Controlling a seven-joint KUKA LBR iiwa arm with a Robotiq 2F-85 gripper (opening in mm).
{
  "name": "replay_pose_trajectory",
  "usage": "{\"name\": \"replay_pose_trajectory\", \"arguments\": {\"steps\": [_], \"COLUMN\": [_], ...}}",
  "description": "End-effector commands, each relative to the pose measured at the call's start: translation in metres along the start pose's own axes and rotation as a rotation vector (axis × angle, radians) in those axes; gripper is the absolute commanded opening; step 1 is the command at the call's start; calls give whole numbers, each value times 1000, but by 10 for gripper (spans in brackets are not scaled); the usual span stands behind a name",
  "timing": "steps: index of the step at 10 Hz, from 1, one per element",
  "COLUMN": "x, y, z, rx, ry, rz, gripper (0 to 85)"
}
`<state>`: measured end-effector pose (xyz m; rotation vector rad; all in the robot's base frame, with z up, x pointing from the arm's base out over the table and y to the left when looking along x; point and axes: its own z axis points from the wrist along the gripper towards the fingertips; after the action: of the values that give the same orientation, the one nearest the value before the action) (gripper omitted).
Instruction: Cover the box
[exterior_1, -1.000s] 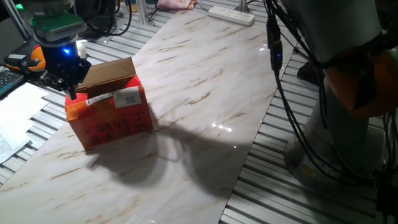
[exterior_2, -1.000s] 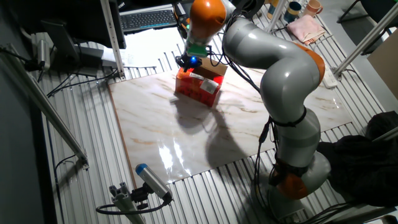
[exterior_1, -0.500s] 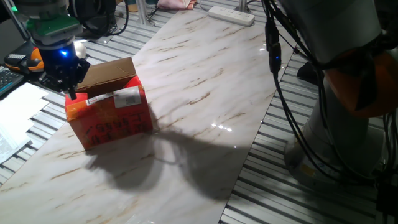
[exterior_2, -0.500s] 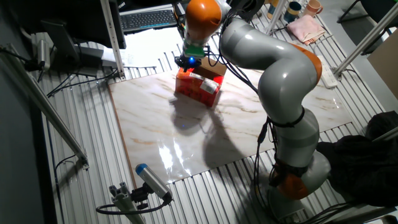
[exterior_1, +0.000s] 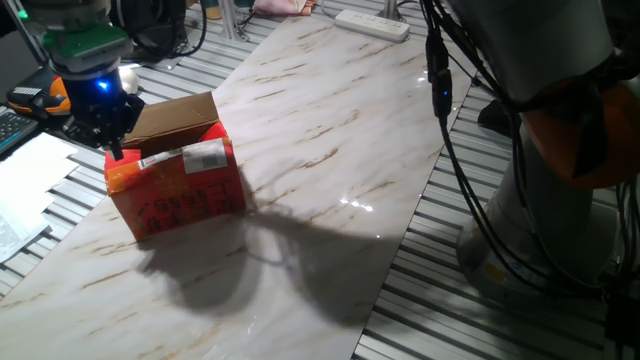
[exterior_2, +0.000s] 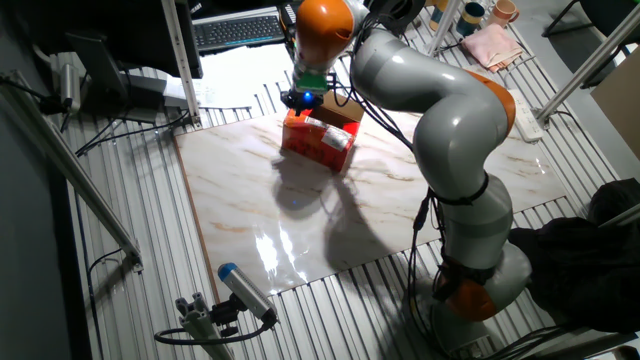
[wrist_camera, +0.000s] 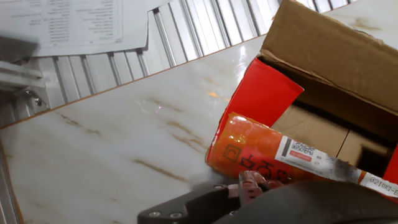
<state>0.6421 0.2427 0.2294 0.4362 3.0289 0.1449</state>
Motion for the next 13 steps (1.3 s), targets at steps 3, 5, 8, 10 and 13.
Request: {"name": "replay_pose_trajectory", "arguments": {"steps": [3,5,8,10,13], "x": [0,-4,-48,-51,-41], "y": [0,-2,-31,-35,-26], "z": [0,0,10,12,10], "rx": [-20,-52,-59,-61,-64], "ry": [40,86,92,94,96], "rz": [8,-35,-33,-29,13], "gripper": [0,0,0,0,0]}}
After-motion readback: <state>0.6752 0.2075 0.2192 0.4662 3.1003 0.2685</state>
